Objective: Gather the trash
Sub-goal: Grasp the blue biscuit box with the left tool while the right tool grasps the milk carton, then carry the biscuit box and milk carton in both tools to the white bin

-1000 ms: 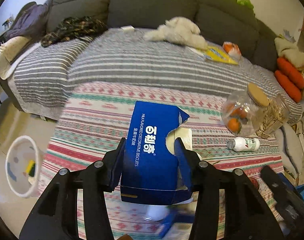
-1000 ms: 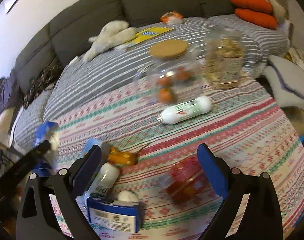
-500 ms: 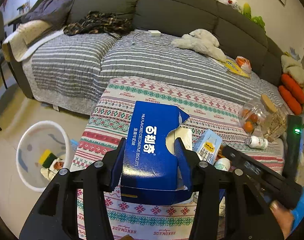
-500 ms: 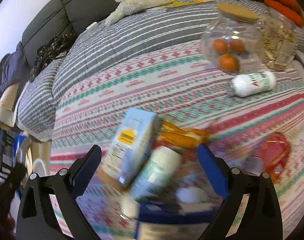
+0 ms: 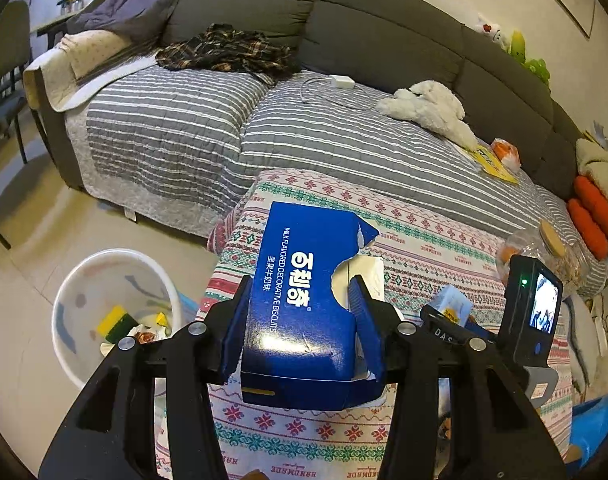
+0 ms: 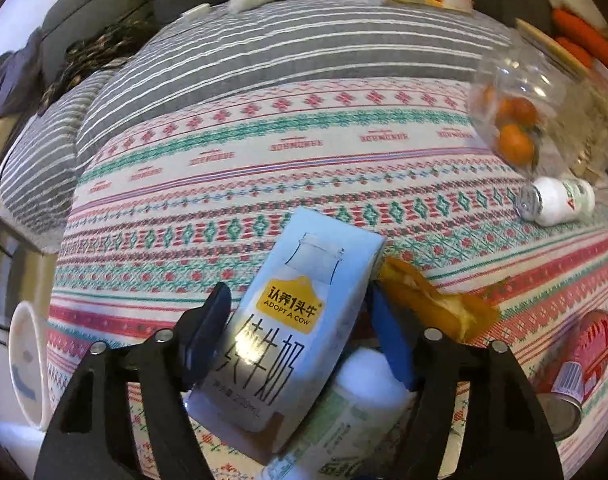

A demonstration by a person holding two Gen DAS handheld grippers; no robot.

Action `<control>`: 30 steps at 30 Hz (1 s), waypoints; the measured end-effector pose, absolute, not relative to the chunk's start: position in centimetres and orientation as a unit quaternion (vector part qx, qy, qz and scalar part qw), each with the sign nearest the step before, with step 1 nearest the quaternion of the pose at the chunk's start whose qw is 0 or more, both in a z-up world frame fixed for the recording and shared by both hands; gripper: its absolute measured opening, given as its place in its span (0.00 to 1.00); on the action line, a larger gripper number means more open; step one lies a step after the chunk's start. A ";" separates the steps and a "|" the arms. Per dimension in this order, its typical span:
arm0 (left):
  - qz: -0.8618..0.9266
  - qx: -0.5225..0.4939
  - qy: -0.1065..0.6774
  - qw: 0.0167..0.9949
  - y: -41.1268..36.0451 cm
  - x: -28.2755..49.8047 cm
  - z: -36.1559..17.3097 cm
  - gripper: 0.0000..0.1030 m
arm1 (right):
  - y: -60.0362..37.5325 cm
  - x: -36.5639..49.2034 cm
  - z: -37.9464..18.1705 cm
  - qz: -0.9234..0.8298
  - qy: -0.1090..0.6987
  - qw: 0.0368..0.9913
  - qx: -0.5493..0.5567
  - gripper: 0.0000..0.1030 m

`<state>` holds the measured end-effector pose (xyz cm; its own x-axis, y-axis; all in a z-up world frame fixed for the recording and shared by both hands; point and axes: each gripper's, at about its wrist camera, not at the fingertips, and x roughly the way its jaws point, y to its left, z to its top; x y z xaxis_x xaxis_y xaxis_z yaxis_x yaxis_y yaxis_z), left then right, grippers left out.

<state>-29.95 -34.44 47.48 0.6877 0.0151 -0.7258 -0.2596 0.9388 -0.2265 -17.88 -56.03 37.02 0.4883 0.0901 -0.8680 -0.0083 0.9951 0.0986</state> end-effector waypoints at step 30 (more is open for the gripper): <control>0.074 -0.148 0.348 0.923 -33.2 -31.9 49.1 0.45 | -52.7 -26.5 48.3 0.124 0.301 0.945 0.042 0.58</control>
<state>-31.89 -33.19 49.06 0.7474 0.0337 -0.6635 -0.2392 0.9454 -0.2215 -26.49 -52.74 48.27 0.7883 0.2596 -0.5579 -0.2087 0.9657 0.1546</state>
